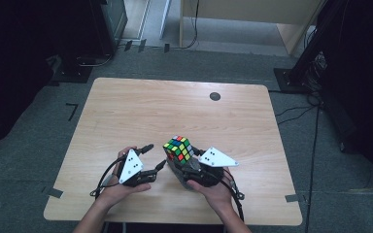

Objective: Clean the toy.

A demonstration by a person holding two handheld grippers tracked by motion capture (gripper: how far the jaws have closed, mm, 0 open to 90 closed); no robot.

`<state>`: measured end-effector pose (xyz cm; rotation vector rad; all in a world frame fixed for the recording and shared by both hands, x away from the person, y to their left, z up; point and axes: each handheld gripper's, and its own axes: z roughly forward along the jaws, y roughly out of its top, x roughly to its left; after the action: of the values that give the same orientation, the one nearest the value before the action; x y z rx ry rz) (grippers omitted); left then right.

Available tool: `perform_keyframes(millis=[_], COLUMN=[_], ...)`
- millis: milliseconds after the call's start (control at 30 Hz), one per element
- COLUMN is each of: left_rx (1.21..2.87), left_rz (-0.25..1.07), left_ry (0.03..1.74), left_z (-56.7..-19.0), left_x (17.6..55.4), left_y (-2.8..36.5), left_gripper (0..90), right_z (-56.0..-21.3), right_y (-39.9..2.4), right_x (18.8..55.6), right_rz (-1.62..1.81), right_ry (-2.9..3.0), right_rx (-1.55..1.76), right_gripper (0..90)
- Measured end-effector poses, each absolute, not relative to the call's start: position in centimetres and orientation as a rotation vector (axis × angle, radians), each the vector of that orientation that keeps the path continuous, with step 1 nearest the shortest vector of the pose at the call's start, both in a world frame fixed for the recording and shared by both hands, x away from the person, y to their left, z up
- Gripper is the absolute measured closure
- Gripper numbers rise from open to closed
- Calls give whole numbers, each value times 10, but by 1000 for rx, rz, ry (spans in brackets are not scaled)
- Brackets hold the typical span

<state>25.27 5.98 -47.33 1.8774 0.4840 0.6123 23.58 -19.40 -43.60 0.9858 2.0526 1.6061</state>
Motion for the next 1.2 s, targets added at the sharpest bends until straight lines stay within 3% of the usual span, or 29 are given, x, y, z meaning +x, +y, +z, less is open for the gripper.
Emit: perform_keyframes(millis=[267, 500, 633, 867, 967, 1200], left_rx=[1891, 1904, 1923, 1922, 1909, 1870], left_rz=[614, 701, 740, 796, 777, 745], left_ry=[401, 304, 268, 228, 277, 402], left_z=[-469, -471, -474, -475, -474, -471], left_x=[246, 239, 236, 231, 234, 245], left_y=[56, 51, 48, 45, 49, 63], left_gripper=[207, 195, 203, 317, 325, 328], right_z=[-439, -441, -443, -447, -445, -433], right_y=[-185, -177, -173, -168, -174, -208], right_x=[237, 240, 242, 243, 244, 248], right_rz=[1580, 1603, 1621, 1627, 1748, 1938], right_ry=[2153, 2232, 2289, 2346, 2292, 2032], right_rx=[1060, 1154, 1232, 1284, 1300, 1320], right_gripper=[346, 346, 346, 343, 285, 251])
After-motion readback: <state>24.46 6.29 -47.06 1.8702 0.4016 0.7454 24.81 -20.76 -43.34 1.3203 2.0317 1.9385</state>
